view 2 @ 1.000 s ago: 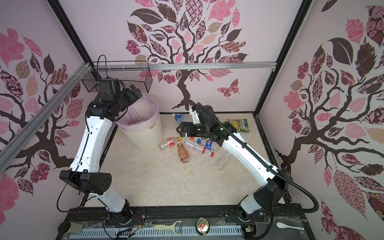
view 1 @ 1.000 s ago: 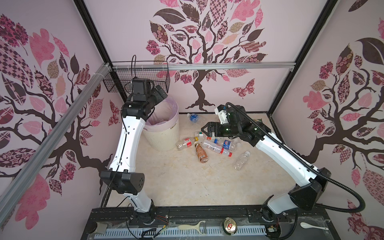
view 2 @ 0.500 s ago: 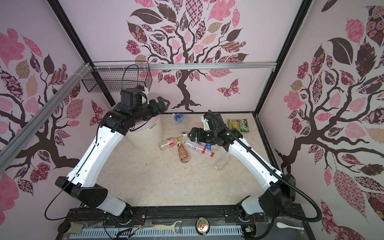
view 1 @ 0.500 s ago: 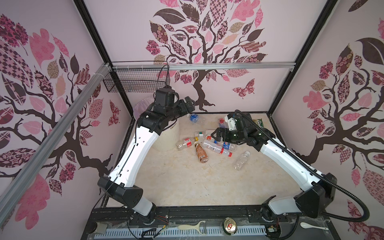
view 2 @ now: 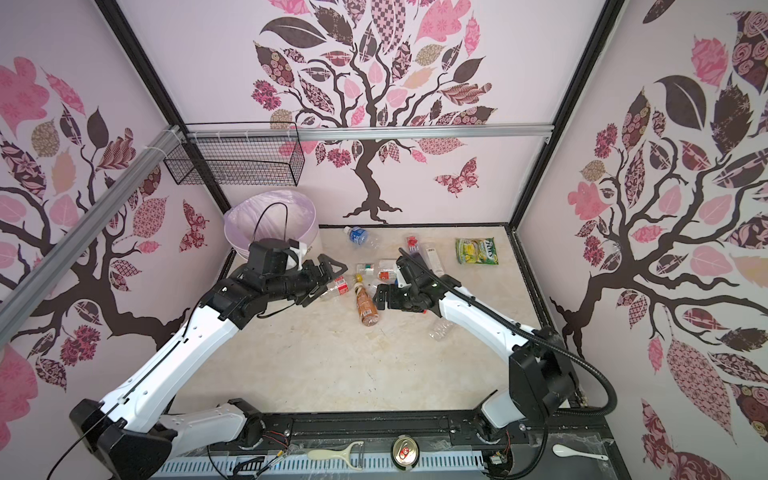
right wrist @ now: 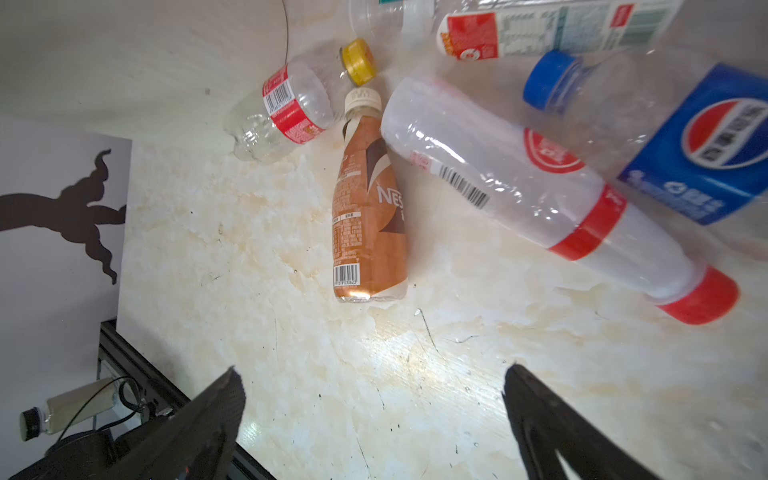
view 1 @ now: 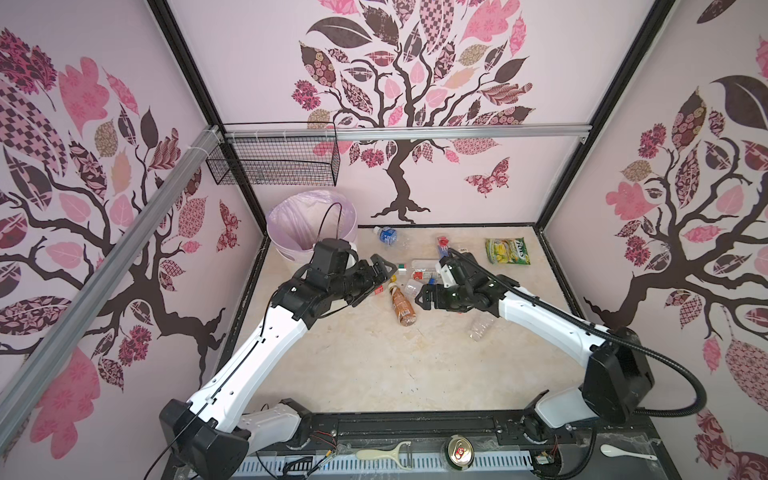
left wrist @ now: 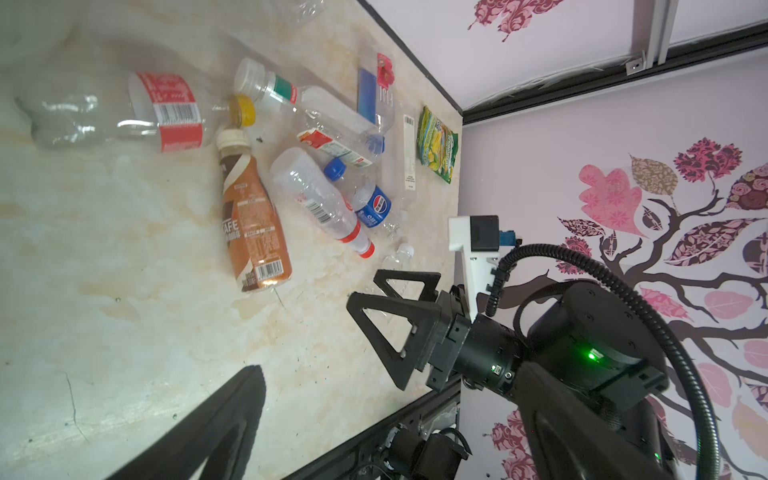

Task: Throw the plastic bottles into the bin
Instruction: 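Lower the right gripper onto the brown Nescafe bottle while the left returns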

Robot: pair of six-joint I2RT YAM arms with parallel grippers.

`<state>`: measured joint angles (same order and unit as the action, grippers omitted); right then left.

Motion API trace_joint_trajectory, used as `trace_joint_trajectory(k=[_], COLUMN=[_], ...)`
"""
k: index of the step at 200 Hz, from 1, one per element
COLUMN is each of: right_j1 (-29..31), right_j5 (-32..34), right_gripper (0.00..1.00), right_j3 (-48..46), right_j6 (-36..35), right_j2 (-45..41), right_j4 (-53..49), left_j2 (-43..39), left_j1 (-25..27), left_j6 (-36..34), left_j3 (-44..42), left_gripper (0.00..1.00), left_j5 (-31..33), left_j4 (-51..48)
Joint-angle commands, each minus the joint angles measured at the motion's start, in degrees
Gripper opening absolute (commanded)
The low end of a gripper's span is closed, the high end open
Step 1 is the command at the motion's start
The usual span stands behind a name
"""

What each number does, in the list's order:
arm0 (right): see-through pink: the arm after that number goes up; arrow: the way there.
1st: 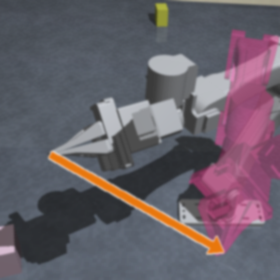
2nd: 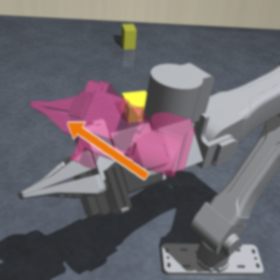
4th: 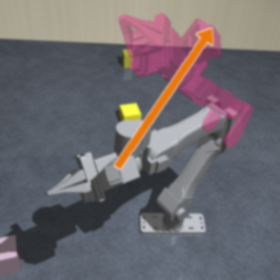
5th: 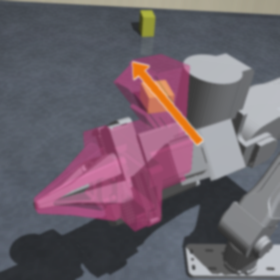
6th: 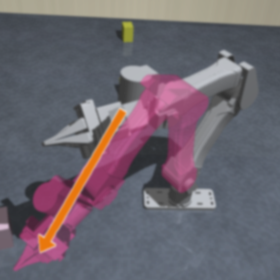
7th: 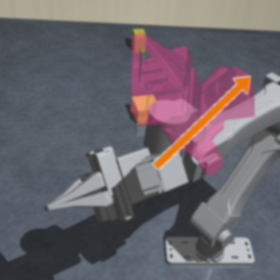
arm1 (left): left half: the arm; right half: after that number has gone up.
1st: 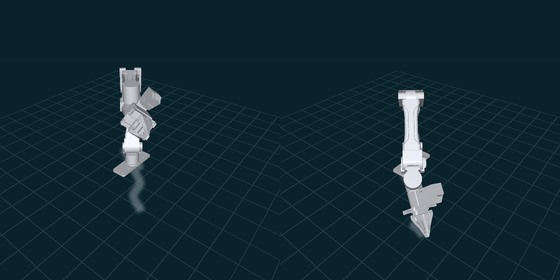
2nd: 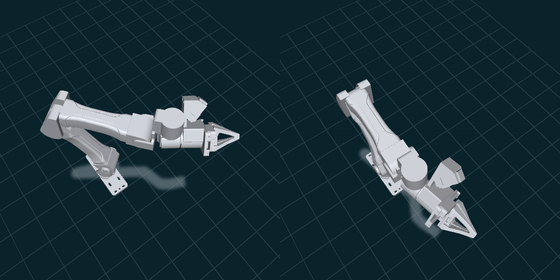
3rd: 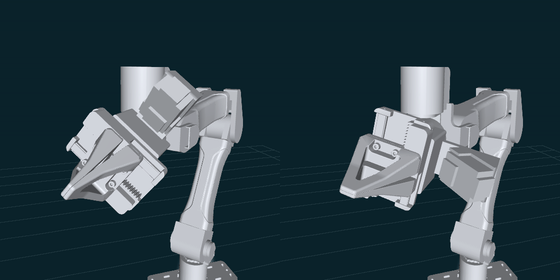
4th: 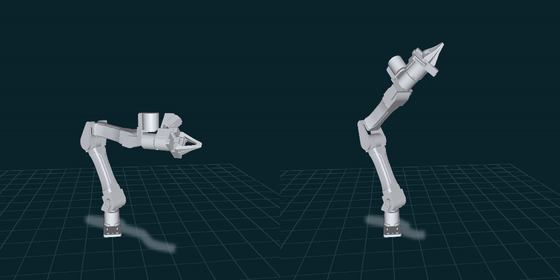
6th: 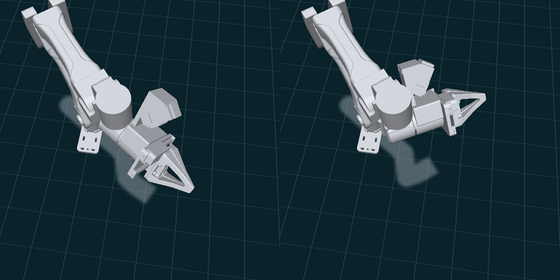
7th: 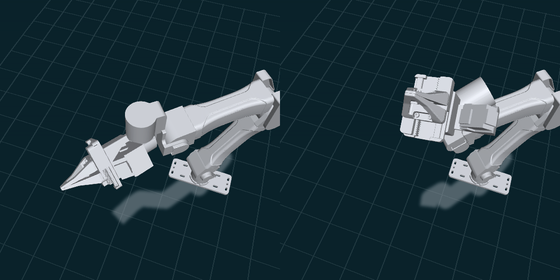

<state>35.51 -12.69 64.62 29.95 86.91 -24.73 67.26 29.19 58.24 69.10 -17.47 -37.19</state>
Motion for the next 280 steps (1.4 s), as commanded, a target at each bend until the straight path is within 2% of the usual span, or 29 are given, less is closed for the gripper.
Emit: trace_joint_trajectory(k=[1, 42, 80, 115, 136, 169, 203, 235, 280], right_j1=[2.47, 4.44, 6.28, 6.49, 6.59, 6.80, 6.86, 6.96, 6.99], right_j5=[1.01, 2.45, 7.65, 9.30, 8.82, 8.64, 8.41, 7.41, 5.79], right_gripper=[1.00, 1.00, 0.97, 0.84, 0.80, 0.76, 0.62, 0.56, 0.54], right_j3=[2.88, 6.72, 10.33, 13.49, 14.06, 15.92, 16.45, 14.52, 10.76], right_j6=[-0.45, -1.19, -3.69, -4.54, -4.64, -4.95, -5.60, -5.05, -3.77], right_j2=[5.61, 13.77, 18.89, 23.27, 24.67, 27.55, 28.13, 25.62, 18.72], right_j4=[2.84, 2.23, 0.32, -1.72, -1.50, -2.65, -3.03, -3.49, -3.31], left_j2=[-3.91, -8.67, -11.20, -13.31, -13.66, -12.90, -12.24, -11.42, -8.89], left_j1=[-0.17, -0.46, -1.86, -7.72, -10.39, -10.73, -10.67, -10.73, -10.73], left_j6=[5.35, 13.03, 16.85, 17.76, 15.50, 13.84, 14.51, 14.54, 12.94], left_j3=[-6.58, -18.76, -25.89, -29.43, -28.82, -27.71, -27.29, -25.75, -22.72], left_gripper=[0.98, 0.98, 0.98, 0.98, 0.98, 0.98, 0.98, 0.98, 0.98], left_j5=[-2.20, -4.41, -6.65, -11.45, -13.30, -13.71, -12.80, -11.97, -11.07], left_j4=[4.58, 11.50, 16.87, 16.99, 13.49, 10.65, 11.18, 10.56, 10.31])
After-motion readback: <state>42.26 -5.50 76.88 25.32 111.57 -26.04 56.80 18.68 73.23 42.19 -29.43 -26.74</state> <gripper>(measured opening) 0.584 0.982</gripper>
